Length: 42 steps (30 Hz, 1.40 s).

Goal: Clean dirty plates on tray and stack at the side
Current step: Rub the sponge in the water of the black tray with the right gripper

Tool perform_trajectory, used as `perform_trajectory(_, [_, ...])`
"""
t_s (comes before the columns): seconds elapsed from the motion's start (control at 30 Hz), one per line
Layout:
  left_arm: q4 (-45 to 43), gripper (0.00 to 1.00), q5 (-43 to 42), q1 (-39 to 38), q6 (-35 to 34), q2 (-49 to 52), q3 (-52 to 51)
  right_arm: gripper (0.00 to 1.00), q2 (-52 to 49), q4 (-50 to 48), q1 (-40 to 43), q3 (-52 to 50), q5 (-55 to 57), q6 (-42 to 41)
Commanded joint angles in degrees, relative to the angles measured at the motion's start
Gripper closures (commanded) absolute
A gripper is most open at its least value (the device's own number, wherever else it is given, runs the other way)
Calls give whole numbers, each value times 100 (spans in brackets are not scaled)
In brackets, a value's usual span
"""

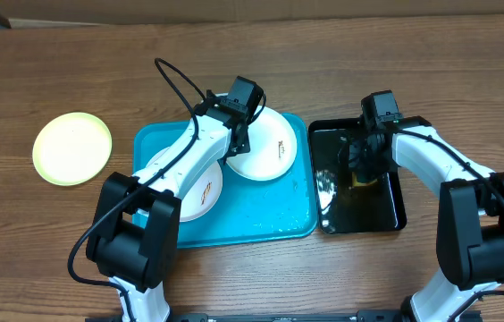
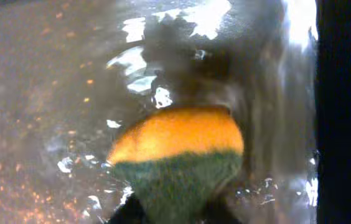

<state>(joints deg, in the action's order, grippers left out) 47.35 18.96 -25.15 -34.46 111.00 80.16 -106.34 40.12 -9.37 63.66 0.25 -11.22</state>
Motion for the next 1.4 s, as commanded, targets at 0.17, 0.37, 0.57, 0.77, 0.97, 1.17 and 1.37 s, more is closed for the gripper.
perform_trajectory(0.17, [59, 96, 516, -2, -332, -85, -52, 96, -39, 765, 4, 715, -339, -35])
perform_trajectory(0.37, [-262, 96, 87, -7, -278, -74, -245, 96, -39, 1443, 7, 1314, -334, -33])
perform_trajectory(0.57, [-424, 96, 90, -7, -179, -74, -295, 96, -39, 1663, 4, 1357, -334, -33])
perform_trajectory(0.77, [-713, 96, 87, -7, -195, -63, -431, 96, -37, 1919, 11, 1449, -964, -98])
perform_trajectory(0.97, [-885, 96, 85, 0, -197, -63, -610, 96, -35, 2380, 11, 1506, -1023, -81])
perform_trajectory(1.17, [-990, 96, 11, 0, -197, -63, -619, 96, -35, 2470, 11, 1552, -1091, -79])
perform_trajectory(1.37, [-999, 96, -186, -2, -195, -63, -619, 96, -35, 2236, 11, 1615, -1727, -74])
